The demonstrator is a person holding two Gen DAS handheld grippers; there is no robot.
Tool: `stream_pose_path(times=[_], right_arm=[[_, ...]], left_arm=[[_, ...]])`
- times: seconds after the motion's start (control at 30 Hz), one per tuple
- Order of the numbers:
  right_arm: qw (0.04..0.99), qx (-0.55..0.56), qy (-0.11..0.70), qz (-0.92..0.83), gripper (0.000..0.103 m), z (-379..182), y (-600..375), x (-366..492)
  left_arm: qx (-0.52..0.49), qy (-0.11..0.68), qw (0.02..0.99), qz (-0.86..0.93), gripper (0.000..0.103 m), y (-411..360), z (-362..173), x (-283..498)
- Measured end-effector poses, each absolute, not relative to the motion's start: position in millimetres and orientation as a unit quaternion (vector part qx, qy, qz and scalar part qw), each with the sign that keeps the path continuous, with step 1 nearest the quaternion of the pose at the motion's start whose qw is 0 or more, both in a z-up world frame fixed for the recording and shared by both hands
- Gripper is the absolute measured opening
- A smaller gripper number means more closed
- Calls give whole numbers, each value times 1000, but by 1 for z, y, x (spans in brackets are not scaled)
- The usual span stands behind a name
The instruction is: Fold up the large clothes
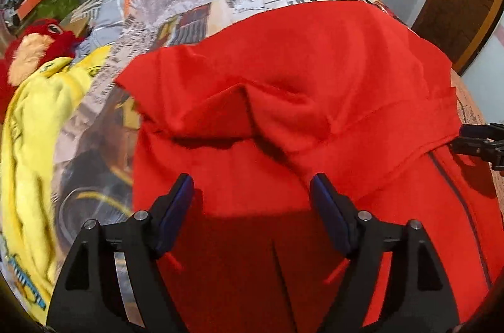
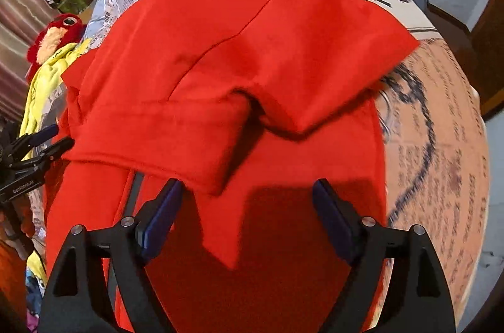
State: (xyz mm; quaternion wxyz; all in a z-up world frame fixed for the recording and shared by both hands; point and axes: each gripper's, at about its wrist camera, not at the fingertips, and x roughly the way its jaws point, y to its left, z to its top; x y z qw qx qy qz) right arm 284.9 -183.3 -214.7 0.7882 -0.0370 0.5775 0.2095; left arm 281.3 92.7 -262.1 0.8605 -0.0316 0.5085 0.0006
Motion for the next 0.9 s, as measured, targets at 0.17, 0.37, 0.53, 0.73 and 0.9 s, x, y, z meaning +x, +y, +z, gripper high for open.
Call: stream_pose_path(times=[0.17,0.37,0.53,0.73,0.9], right_arm=[[797,-17,565,212,82,-192,-193,273],[817,0,538,207,82,-157,-209,255],[835,13,513,196,82,-130,-229,236],[847,27,501,176,82,-124,-256,219],[833,39,528,163,82,-146,-277,207]], left_arm=[[-29,490,871,8,77,96,-235,256],[-13,458,888,23,77,106,-191,220],[-31,441,896,38,77,129,-165,191],[-75,455,886,48,78,159,-167,159],[-112,492,863,35,78,173,-195,131]])
